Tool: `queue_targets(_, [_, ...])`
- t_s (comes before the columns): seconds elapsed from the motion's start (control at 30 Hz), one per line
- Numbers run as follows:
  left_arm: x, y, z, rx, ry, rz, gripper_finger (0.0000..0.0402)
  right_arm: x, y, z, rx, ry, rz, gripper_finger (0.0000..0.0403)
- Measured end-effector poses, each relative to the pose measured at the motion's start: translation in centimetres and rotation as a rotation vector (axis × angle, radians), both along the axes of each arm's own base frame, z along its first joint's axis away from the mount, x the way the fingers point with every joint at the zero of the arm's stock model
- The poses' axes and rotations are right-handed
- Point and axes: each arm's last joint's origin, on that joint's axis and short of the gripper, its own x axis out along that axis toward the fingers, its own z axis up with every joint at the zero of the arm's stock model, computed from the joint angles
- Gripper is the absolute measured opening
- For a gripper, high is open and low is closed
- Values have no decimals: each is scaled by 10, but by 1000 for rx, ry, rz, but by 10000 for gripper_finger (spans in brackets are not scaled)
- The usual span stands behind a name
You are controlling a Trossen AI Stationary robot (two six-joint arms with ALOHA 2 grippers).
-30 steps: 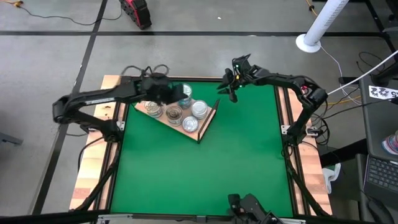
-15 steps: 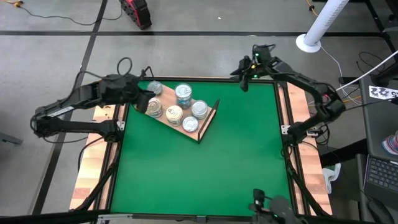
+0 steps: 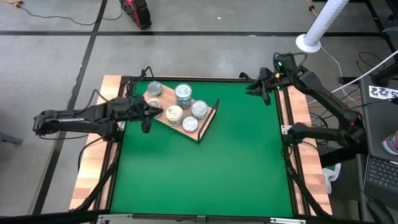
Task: Stack canned seafood by type on shelf
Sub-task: Return to Home Position
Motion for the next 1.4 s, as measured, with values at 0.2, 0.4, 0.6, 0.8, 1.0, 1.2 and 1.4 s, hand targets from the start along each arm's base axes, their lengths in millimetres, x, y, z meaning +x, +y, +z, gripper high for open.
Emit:
queue_targets(0.2, [-6,-10,-32,20,-127,-70,2,-26,36,-31,89,-45,-38,115])
queue_targets(0.4, [-18,-20,-42,120,-278,-157,4,-44,59,-72,114,-204,-144,115])
queue_targets(0.6, [-30,-26,-48,222,-363,-218,3,-57,75,-97,111,-405,-201,115])
queue_targets(0.8, [-39,-26,-58,317,-396,-219,2,-62,81,-111,80,-513,-222,115])
queue_targets(1.0, [-43,-24,-76,354,-404,-148,3,-58,90,-124,109,-518,-175,115])
queue_targets(1.2, [-41,-24,-87,342,-315,-139,4,-44,107,-133,102,-502,-147,115])
queue_targets(1.4, [-41,-23,-87,398,-296,-144,2,-37,128,-131,51,-534,-74,115])
